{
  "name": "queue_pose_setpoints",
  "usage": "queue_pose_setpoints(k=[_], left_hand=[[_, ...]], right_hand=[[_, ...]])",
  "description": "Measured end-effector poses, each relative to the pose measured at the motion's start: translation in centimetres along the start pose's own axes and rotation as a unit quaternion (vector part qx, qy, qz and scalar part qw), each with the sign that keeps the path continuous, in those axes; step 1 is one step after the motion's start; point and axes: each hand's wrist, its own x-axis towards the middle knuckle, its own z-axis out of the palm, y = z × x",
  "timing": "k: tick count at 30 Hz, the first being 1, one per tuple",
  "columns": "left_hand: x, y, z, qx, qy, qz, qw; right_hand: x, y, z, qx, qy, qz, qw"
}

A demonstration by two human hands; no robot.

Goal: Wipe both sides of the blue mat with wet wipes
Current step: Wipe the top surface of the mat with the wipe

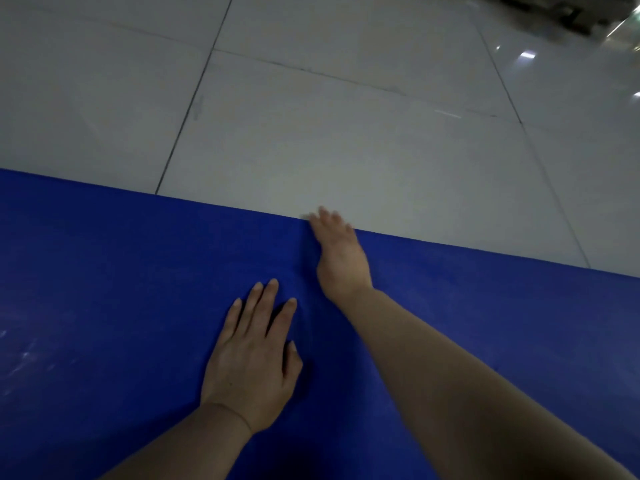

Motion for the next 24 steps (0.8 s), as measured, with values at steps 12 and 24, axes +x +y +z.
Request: queue_pose_setpoints(k=[12,24], left_hand=[[0.1,0.0,0.0,-0.003,0.01,0.003,1.0],[0.2,0.1,-0.1,0.002,0.009,0.002,1.0]], right_hand=[[-1.4,0.6,-0.1,-0.045,0.002,-0.006,0.999],[-5.0,2.4,0.2,-0.025,0.01,0.023,0.999]])
